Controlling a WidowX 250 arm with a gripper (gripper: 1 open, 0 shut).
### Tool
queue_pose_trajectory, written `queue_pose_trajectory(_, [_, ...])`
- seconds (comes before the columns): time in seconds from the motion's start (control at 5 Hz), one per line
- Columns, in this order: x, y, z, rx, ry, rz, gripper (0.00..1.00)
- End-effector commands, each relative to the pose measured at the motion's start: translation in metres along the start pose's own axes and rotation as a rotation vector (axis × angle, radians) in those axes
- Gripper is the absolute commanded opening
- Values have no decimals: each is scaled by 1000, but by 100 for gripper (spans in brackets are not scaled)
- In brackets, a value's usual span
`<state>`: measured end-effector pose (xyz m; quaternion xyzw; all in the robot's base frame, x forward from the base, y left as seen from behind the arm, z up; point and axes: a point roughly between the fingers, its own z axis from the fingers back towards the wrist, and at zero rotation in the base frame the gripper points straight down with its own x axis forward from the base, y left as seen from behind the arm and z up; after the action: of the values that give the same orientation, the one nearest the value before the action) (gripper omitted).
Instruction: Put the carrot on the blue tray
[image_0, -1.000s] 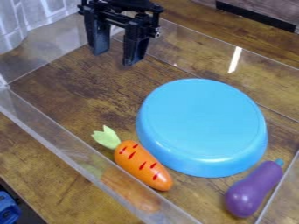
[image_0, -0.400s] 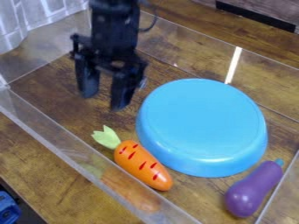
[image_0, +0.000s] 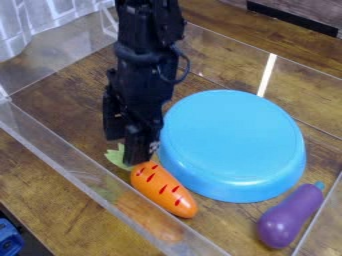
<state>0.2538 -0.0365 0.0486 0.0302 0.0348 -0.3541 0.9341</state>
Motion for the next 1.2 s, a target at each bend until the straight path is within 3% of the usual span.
queue_pose_trajectory(0.0, [10, -10, 2, 56, -16, -127, 100])
queue_pose_trajectory(0.2, [16, -17, -6, 88, -4, -162, 100])
queue_pose_trajectory(0.4, [17, -16, -16, 101, -15, -209, 100])
queue_pose_trajectory(0.6, [15, -16, -26, 134, -15, -273, 100])
queue_pose_trajectory(1.0, [17, -21, -39, 141, -45, -290, 100])
